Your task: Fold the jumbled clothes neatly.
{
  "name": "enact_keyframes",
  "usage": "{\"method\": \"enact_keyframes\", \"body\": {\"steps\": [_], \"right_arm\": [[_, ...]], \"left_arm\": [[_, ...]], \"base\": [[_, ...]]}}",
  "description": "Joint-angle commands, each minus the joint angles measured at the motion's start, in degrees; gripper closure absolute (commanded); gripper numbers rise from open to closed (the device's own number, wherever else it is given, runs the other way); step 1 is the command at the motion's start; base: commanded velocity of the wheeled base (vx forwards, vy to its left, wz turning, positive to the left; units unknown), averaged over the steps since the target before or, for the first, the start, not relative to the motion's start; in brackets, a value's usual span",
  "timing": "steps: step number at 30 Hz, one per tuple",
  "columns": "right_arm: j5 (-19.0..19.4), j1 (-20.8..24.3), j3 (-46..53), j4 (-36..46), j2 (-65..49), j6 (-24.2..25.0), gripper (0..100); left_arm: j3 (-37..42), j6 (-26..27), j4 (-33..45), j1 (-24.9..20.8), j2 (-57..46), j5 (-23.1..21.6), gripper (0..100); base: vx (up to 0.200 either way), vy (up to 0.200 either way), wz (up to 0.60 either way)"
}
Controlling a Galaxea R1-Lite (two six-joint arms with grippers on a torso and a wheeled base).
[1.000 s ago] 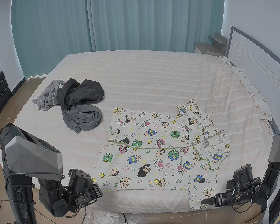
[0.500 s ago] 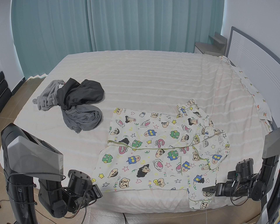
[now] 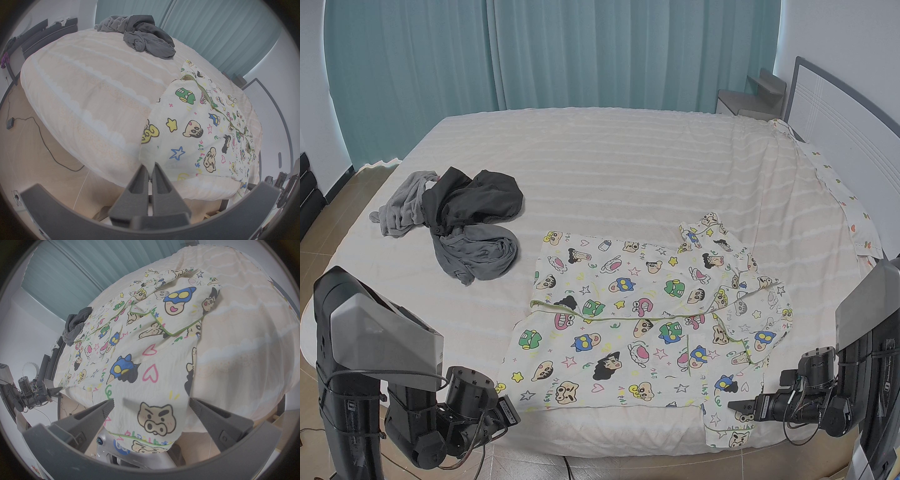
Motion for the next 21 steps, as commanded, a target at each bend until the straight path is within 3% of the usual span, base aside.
{"method": "enact_keyframes", "body": {"steps": [1,10,21], "right_arm": [[0.76,-0.48,1.06,-1.37,2.58,0.05,0],[9.03,-1.80,0.26,-3.74,3.73,0.67,0],[10.87,-2.85,-2.28,-3.74,5.13,0.84,0]], "left_arm": [[0.07,-0.09,-0.01,-0.01,0.49,0.01,100],[0.07,-0.09,-0.01,-0.01,0.58,0.01,100],[-0.11,-0.09,-0.01,-0.01,0.93,0.01,100]], "base": [[0.000,0.000,0.00],[0.000,0.000,0.00],[0.000,0.000,0.00]]}}
